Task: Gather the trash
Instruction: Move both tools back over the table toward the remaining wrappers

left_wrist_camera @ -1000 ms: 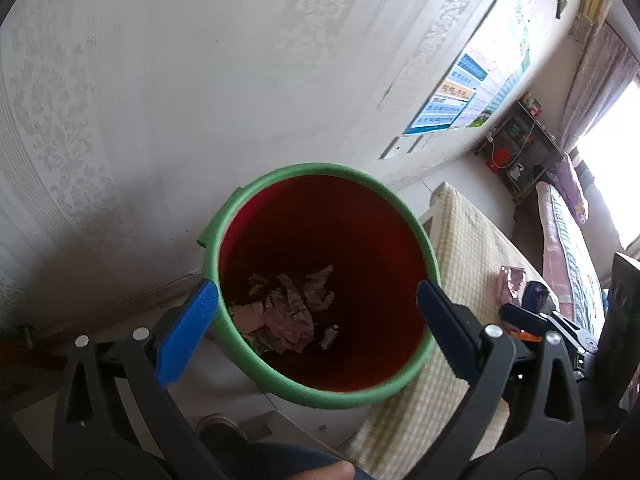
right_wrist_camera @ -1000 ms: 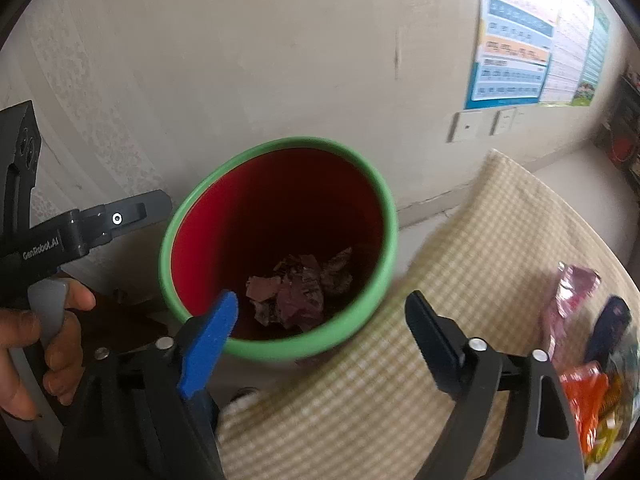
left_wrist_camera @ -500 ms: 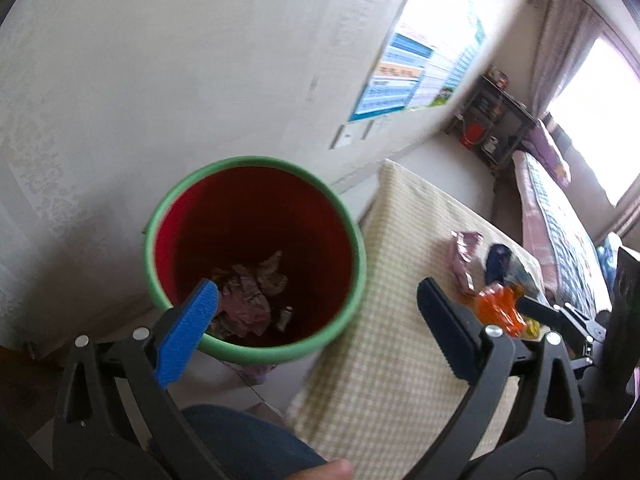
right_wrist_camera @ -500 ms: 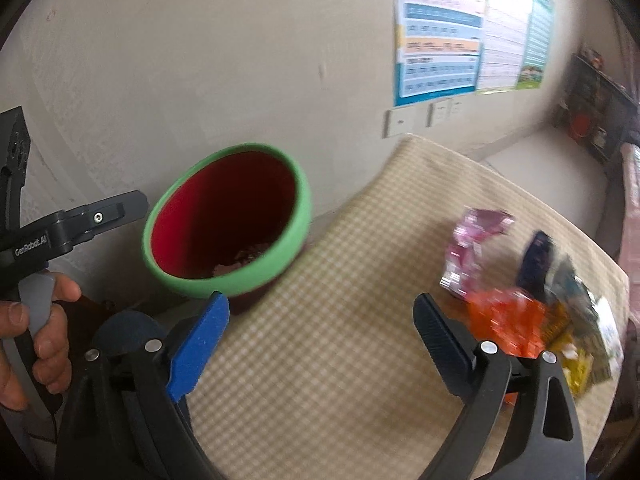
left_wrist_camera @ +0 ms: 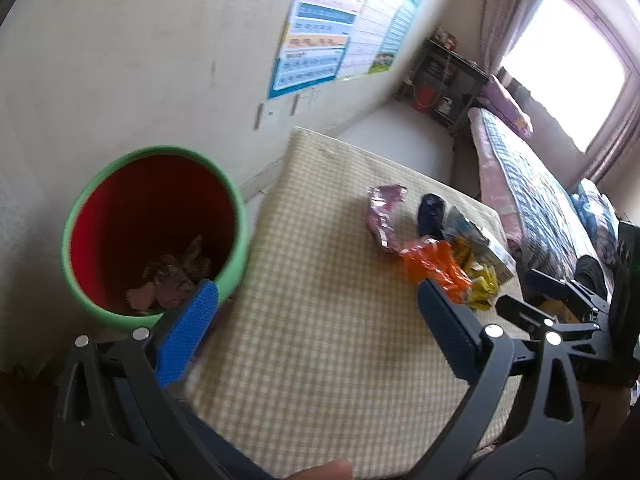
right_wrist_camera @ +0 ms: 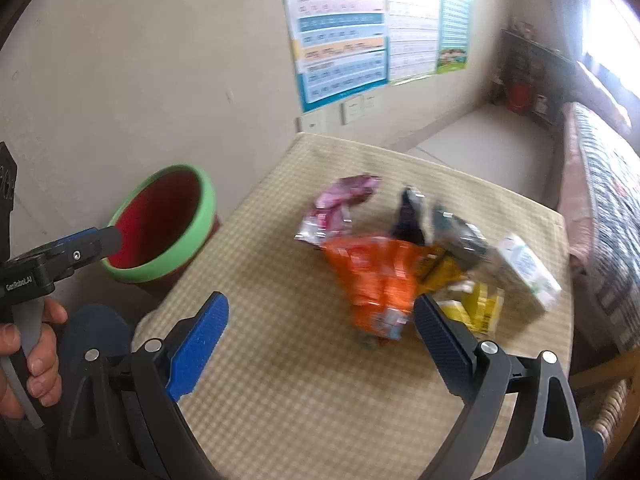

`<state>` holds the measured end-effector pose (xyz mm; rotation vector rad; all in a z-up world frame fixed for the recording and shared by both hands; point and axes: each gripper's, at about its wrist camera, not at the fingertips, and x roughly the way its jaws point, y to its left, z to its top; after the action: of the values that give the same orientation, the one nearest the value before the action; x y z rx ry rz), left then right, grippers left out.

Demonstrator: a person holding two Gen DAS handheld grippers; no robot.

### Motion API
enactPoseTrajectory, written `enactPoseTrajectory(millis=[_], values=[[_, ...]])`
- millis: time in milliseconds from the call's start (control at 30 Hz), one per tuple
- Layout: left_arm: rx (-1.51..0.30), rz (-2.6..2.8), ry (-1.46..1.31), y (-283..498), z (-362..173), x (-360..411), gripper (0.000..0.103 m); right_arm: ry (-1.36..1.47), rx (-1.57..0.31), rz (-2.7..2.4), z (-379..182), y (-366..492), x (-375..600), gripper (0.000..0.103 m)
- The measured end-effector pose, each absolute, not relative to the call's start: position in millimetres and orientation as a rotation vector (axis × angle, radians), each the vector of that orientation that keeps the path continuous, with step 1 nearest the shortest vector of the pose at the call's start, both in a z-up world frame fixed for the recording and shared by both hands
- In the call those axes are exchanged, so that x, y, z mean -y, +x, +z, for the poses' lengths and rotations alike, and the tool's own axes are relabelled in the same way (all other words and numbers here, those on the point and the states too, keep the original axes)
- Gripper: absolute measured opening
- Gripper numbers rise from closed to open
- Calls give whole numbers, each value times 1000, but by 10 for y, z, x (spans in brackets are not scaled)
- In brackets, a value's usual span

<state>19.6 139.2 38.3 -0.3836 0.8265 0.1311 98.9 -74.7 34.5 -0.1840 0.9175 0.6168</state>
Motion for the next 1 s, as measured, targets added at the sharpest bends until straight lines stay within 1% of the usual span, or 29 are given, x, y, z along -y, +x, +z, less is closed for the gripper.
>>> enactPoseTrajectory(millis=[500, 833, 1000], values=[[-876, 66, -318, 587, 360, -931, 97, -122, -928, 453, 241, 1292, 1662, 90], [-920, 54, -294, 987, 243, -828, 97, -103, -947, 387, 101, 1646, 2014, 90], [-951, 59, -280, 1226, 131, -806, 97, -121, -970, 365, -56, 1903, 2143, 90]])
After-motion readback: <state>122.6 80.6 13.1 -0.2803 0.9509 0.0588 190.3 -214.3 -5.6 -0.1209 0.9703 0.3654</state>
